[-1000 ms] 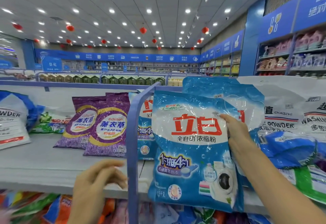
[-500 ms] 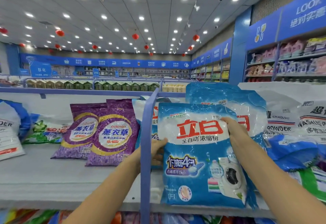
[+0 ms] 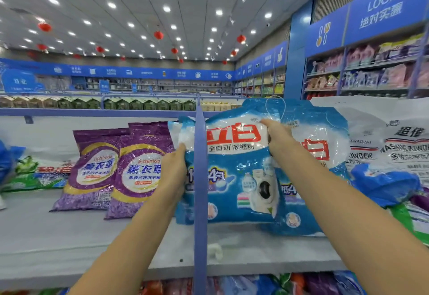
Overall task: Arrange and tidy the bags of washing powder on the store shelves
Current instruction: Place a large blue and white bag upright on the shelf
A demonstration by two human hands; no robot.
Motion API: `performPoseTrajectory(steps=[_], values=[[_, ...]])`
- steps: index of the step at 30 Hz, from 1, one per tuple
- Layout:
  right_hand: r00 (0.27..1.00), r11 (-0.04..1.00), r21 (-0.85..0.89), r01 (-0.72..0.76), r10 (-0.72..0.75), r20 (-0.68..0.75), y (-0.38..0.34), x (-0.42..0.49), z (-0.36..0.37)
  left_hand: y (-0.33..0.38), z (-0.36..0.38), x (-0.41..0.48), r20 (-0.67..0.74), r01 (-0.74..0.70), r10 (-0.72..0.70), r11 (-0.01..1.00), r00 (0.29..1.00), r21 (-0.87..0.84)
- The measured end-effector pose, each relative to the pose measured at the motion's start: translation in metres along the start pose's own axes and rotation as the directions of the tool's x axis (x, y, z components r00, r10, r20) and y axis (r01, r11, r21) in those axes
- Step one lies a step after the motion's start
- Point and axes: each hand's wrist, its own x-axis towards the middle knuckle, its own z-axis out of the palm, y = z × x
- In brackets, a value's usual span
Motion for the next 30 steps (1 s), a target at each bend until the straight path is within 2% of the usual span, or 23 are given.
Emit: performPoseTrajectory(steps=[2, 6, 8, 11, 16, 19, 23, 26, 28, 30], values=[[0.997, 0.999, 0.004, -0.046, 0.045, 0.067, 0.014, -0.001, 0.012, -0.001, -0.015, 0.004, -0.047, -0.054, 0.054, 0.999, 0.997, -0.003], [0.991, 0.995, -0.078, -0.058, 0.067, 0.118, 0.045, -0.005, 0.020, -0.031, -0.039, 0.001, -0.024, 0.065, -0.065, 0.998, 0.998, -0.017], [0.991, 0.992, -0.123, -0.033, 0.049, 0.125, 0.054, -0.005, 0.018, -0.043, -0.043, 0.000, -0.043, 0.069, -0.069, 0.998, 0.997, -0.005], [0.993, 0.986, -0.166, 0.026, -0.007, 0.116, 0.055, -0.004, 0.013, -0.044, -0.041, 0.002, -0.033, 0.070, -0.070, 0.997, 0.997, -0.024], [0.983, 0.948, -0.263, 0.178, -0.160, 0.089, 0.049, -0.004, 0.004, -0.046, -0.030, -0.002, 0.061, 0.163, -0.156, 0.977, 0.986, -0.137], [0.972, 0.926, -0.297, 0.234, -0.225, 0.064, 0.049, -0.003, -0.002, -0.049, -0.022, -0.003, 0.044, 0.112, -0.106, 0.982, 0.993, -0.153], [0.935, 0.831, -0.438, 0.343, -0.349, 0.069, 0.043, -0.006, -0.005, -0.045, -0.024, -0.007, 0.086, 0.168, -0.154, 0.967, 0.984, -0.193], [0.916, 0.792, -0.463, 0.398, -0.369, 0.157, 0.037, -0.013, -0.012, -0.043, -0.033, -0.011, 0.145, 0.234, -0.210, 0.956, 0.967, -0.179], [0.891, 0.725, -0.523, 0.448, -0.409, 0.197, 0.036, -0.019, -0.020, -0.043, -0.040, -0.016, 0.160, 0.201, -0.182, 0.973, 0.970, -0.116], [0.845, 0.632, -0.578, 0.516, -0.488, 0.221, 0.037, -0.030, -0.029, -0.041, -0.050, -0.025, 0.120, 0.104, -0.101, 0.994, 0.988, -0.015]])
